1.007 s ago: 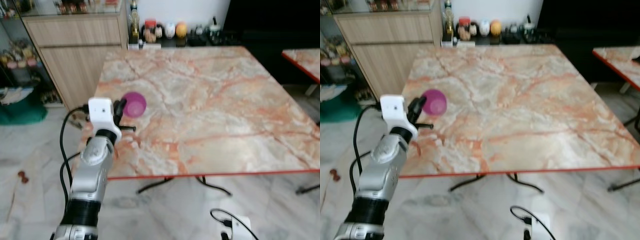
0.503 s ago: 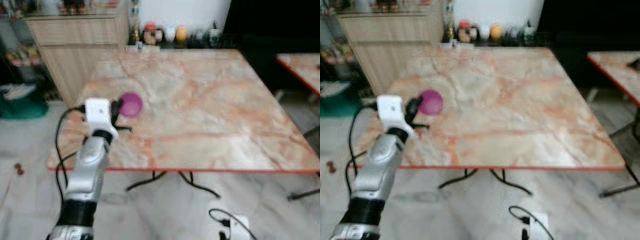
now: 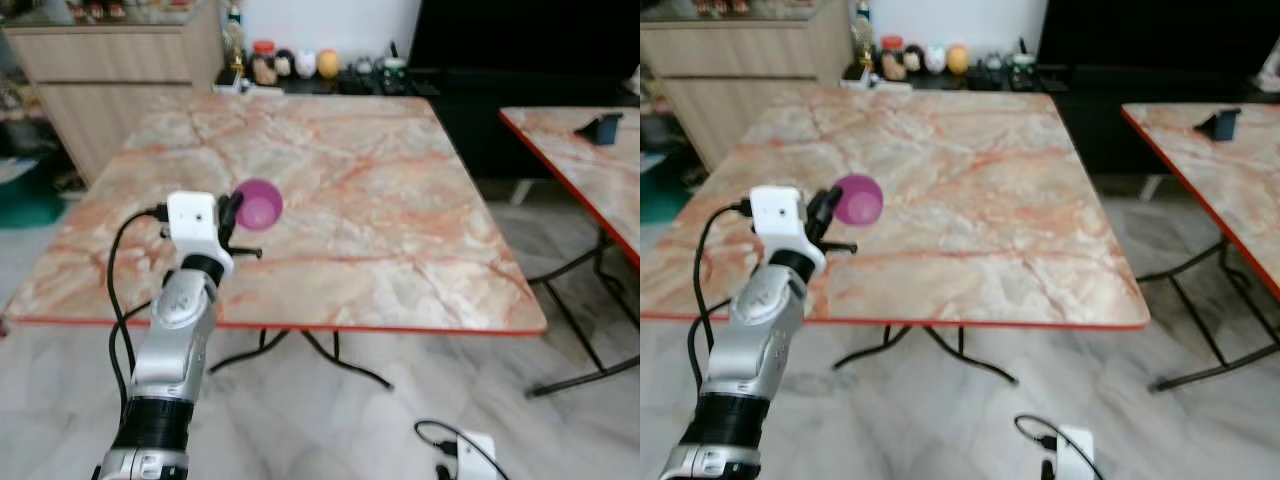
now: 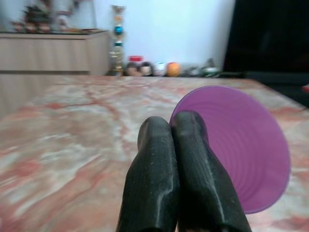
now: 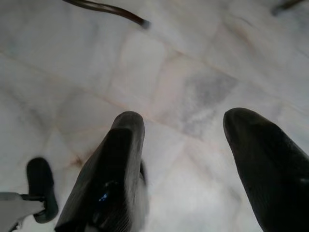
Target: Setting the table
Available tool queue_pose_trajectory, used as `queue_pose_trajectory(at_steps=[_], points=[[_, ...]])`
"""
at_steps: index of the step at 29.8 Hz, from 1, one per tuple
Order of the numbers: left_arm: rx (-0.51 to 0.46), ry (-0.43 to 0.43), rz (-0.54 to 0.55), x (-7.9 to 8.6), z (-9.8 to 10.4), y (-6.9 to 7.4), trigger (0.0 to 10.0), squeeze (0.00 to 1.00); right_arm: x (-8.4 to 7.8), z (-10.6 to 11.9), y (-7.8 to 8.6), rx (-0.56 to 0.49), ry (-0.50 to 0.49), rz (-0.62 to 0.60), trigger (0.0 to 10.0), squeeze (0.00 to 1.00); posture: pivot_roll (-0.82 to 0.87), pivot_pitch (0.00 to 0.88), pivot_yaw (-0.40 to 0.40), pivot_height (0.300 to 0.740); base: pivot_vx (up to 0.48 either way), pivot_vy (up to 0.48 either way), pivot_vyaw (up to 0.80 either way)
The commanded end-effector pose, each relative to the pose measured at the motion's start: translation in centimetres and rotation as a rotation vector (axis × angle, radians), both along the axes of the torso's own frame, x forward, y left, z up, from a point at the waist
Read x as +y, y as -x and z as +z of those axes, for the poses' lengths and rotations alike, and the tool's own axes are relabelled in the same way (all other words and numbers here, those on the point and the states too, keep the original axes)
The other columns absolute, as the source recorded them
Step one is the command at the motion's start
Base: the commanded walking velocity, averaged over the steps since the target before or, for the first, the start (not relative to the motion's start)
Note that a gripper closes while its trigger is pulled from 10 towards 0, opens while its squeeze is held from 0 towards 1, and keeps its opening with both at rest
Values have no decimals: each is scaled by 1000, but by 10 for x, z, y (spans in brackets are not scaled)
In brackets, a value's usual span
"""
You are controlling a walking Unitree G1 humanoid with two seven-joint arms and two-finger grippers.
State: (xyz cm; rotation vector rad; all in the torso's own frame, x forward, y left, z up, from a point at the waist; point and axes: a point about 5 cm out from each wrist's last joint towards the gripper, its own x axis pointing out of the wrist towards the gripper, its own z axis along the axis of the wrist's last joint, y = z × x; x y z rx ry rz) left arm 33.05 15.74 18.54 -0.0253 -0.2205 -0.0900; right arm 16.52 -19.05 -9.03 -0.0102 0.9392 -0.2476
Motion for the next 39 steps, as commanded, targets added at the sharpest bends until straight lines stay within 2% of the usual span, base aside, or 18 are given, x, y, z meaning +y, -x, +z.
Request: queue_pose_trajectory(at_steps=[1,39], points=[[-9,6,-31,-9,2,0,10000,0,-9,-1,6,11,15,-19,10000,0,48,0,-11,740,0,-371,0],[-26,-8,-30,-6,6,-3,10000,0,-11,-3,11,34,4,-12,10000,0,43,0,-9,740,0,-369,0]])
